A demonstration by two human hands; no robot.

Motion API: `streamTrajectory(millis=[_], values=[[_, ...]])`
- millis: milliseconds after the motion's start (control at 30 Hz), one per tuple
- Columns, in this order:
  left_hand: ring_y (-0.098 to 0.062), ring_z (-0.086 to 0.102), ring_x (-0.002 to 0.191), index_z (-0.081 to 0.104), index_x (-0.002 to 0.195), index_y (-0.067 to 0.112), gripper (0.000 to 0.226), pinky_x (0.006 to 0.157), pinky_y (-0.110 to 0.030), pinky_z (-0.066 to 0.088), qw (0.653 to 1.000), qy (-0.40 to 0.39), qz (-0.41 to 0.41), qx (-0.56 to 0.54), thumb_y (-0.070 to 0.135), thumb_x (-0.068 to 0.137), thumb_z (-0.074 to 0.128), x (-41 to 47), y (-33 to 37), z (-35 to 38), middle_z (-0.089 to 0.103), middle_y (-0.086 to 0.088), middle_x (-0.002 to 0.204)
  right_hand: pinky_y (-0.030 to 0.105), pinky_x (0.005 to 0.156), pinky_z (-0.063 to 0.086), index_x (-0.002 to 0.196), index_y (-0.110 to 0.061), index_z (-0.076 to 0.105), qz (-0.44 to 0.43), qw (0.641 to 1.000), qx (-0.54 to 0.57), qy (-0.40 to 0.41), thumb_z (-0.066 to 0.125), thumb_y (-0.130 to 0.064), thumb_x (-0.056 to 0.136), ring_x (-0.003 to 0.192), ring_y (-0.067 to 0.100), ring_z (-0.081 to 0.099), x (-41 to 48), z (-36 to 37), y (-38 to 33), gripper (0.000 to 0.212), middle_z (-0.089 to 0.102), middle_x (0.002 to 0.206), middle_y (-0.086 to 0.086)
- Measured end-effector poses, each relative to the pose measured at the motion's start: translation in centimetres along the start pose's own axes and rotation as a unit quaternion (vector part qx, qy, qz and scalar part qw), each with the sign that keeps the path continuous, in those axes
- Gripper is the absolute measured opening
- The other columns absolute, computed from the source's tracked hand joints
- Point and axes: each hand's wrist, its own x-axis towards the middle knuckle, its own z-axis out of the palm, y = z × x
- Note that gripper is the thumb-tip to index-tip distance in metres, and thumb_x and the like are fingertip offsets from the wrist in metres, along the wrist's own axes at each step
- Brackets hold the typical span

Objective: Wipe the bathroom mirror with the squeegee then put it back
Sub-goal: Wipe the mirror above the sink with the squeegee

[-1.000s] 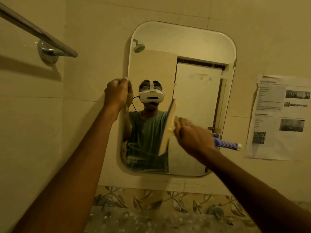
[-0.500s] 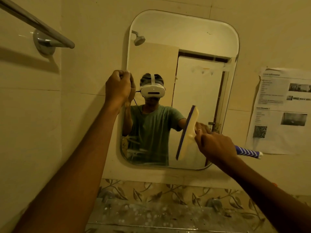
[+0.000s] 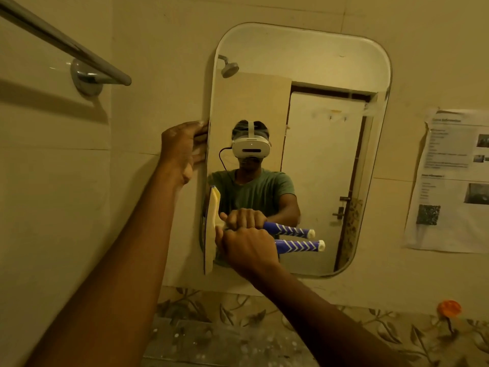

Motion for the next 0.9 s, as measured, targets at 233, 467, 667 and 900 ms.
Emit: streamTrajectory(millis=[233,467,667,900], values=[[-0.019,0.072,0.088,0.071,0.088,0.015,0.008,0.082,-0.035,0.060,0.996,0.070,0.044,-0.022,0.008,0.086,0.068,-1.1,-3.2,-0.7,0.074,-0.004,0.086,0.032,0.058,0.040,0.086,-0.013,0.057,-0.009,1.000,0.001,-0.021,0.030,-0.039,0.105,0.058,0.018,0.052,0.0,1.3,-1.2,0.042,0.051,0.069,0.002],[-0.011,0.069,0.086,0.068,0.091,0.021,0.018,0.083,-0.035,0.059,0.969,0.069,0.108,0.210,0.033,0.095,0.056,-3.2,-6.2,-2.8,0.071,0.003,0.088,0.032,0.062,0.043,0.113,-0.017,0.059,-0.005,0.998,-0.011,-0.059,0.036,-0.039,0.103,0.083,0.021,0.063,-1.6,1.2,1.6,0.034,0.063,0.099,0.003],[-0.014,0.066,0.095,0.067,0.095,0.020,0.021,0.089,-0.037,0.056,0.967,0.038,0.078,0.240,0.038,0.094,0.056,-3.2,-5.6,-2.7,0.068,0.004,0.094,0.025,0.067,0.044,0.122,-0.025,0.050,0.064,0.988,-0.047,-0.134,0.036,-0.042,0.102,0.079,0.012,0.056,-7.8,1.3,10.1,0.030,0.055,0.097,-0.008],[-0.021,0.068,0.094,0.066,0.093,0.023,0.021,0.088,-0.043,0.057,0.961,0.032,0.054,0.268,0.035,0.098,0.050,-3.5,-5.6,-2.9,0.071,-0.005,0.098,0.020,0.054,0.039,0.107,-0.023,0.052,0.029,0.993,-0.041,-0.107,0.032,-0.040,0.103,0.054,0.003,0.044,-8.3,1.5,8.9,0.027,0.042,0.066,-0.008]])
